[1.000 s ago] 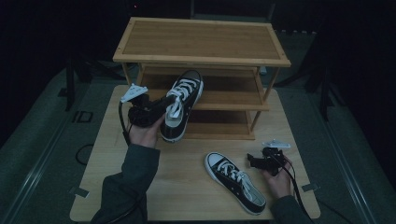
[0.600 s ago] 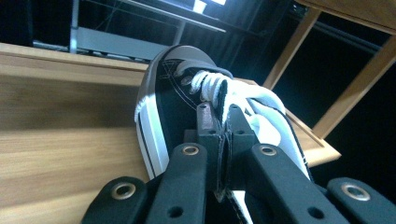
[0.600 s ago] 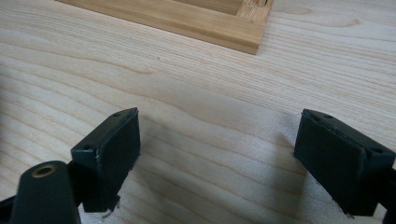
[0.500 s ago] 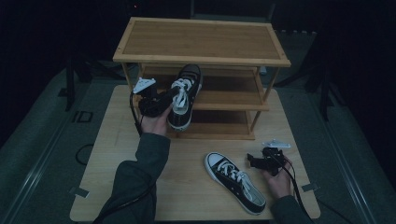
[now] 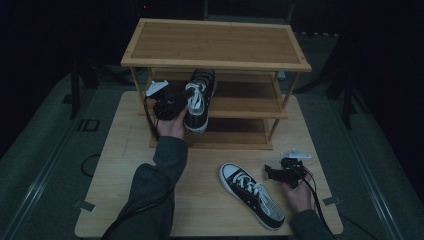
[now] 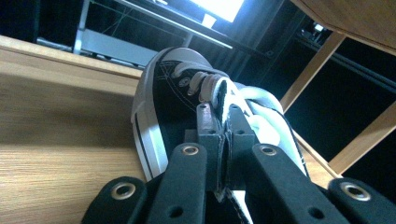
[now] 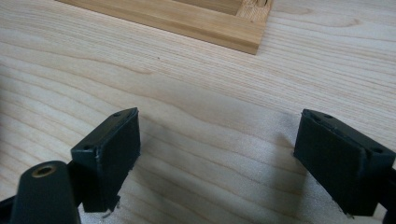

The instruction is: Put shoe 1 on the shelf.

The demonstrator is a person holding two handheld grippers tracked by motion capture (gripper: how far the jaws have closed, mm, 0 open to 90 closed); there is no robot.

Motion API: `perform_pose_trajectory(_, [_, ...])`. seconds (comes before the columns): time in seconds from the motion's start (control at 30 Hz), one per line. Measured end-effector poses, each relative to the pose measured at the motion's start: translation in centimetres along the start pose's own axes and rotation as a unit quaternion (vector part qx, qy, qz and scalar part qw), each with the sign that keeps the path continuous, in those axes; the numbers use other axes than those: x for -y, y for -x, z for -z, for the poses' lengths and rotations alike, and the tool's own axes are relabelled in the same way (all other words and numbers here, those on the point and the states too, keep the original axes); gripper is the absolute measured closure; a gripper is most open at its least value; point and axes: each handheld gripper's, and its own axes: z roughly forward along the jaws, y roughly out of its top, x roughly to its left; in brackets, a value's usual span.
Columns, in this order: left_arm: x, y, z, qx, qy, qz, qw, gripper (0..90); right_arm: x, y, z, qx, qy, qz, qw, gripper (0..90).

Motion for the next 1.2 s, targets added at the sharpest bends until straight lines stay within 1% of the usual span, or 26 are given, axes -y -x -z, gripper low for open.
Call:
perform_pose_trajectory(0.03, [0.0, -0.2, -0.2, -0.002, 0.001, 0.008, 1.0000, 88.3, 0.0, 0.0, 0.0, 0.000, 0.000, 0.000, 1.0000, 13.9])
perform_pose_trajectory(0.07, [0.0, -0.2, -0.2, -0.002, 0.001, 0.008, 1.0000, 88.3, 0.0, 0.0, 0.0, 0.000, 0.000, 0.000, 1.0000, 13.9])
perform_pose_trajectory(0.1, [0.1, -0.4, -0.4, -0.001, 0.002, 0.015, 0.9999, 88.3, 0.0, 0.0, 0.0, 0.000, 0.000, 0.000, 1.0000, 13.9])
perform_pose_trajectory(0.13, [0.1, -0.4, -0.4, -0.001, 0.002, 0.015, 0.9999, 88.2, 0.0, 0.0, 0.0, 0.000, 0.000, 0.000, 1.0000, 13.9])
perform_pose_trajectory(0.2, [0.0, -0.6, -0.8, -0.001, 0.006, 0.027, 0.9996, 88.2, 0.0, 0.0, 0.0, 0.000, 0.000, 0.000, 1.0000, 13.9])
perform_pose_trajectory(0.27, [0.0, -0.6, -0.9, -0.001, 0.006, 0.026, 0.9996, 88.2, 0.0, 0.0, 0.0, 0.000, 0.000, 0.000, 1.0000, 13.9])
perform_pose_trajectory(0.3, [0.0, -0.6, -1.1, -0.002, 0.008, 0.031, 0.9995, 88.3, 0.0, 0.0, 0.0, 0.000, 0.000, 0.000, 1.0000, 13.9])
perform_pose_trajectory(0.47, [-0.1, -0.7, -1.4, -0.001, 0.009, 0.031, 0.9995, 88.2, 0.0, 0.0, 0.0, 0.000, 0.000, 0.000, 1.0000, 13.9])
perform_pose_trajectory(0.6, [-0.2, -0.8, -1.9, -0.002, 0.012, 0.038, 0.9992, 88.2, 0.0, 0.0, 0.0, 0.000, 0.000, 0.001, 1.0000, 13.9])
perform_pose_trajectory(0.7, [-0.3, -1.0, -2.5, -0.005, 0.016, 0.042, 0.9990, 88.1, 0.0, 0.0, 0.0, 0.000, 0.000, 0.001, 1.0000, 13.9])
perform_pose_trajectory(0.77, [-0.4, -1.1, -2.8, -0.007, 0.015, 0.038, 0.9991, 88.1, 0.0, 0.0, 0.0, 0.000, 0.000, 0.001, 1.0000, 13.9])
perform_pose_trajectory(0.87, [-0.6, -1.1, -3.1, -0.010, 0.016, 0.041, 0.9990, 88.1, 0.0, 0.0, 0.0, 0.000, 0.000, 0.001, 1.0000, 13.9])
perform_pose_trajectory(0.93, [-0.8, -1.2, -3.6, -0.015, 0.010, 0.035, 0.9992, 88.1, 0.0, 0.0, 0.0, 0.000, 0.000, 0.001, 1.0000, 13.9])
perform_pose_trajectory(1.0, [-0.9, -1.2, -3.8, -0.018, 0.009, 0.038, 0.9991, 88.1, 0.0, 0.0, 0.0, 0.000, 0.000, 0.001, 1.0000, 13.9])
perform_pose_trajectory(1.03, [-1.1, -1.5, -4.0, -0.020, -0.002, 0.025, 0.9995, 88.1, 0.0, 0.0, 0.0, 0.000, 0.000, 0.001, 1.0000, 13.9])
perform_pose_trajectory(1.07, [-1.1, -1.5, -4.0, -0.020, -0.002, 0.025, 0.9995, 88.1, 0.0, 0.0, 0.0, 0.000, 0.000, 0.001, 1.0000, 13.9])
perform_pose_trajectory(1.1, [-1.3, -1.4, -4.6, -0.027, 0.006, 0.040, 0.9988, 88.1, 0.0, 0.0, 0.0, 0.000, 0.000, 0.001, 1.0000, 13.9])
perform_pose_trajectory(1.2, [-1.5, -1.6, -4.9, -0.029, 0.003, 0.037, 0.9989, 88.1, 0.0, 0.0, 0.0, 0.000, 0.000, 0.001, 1.0000, 13.9])
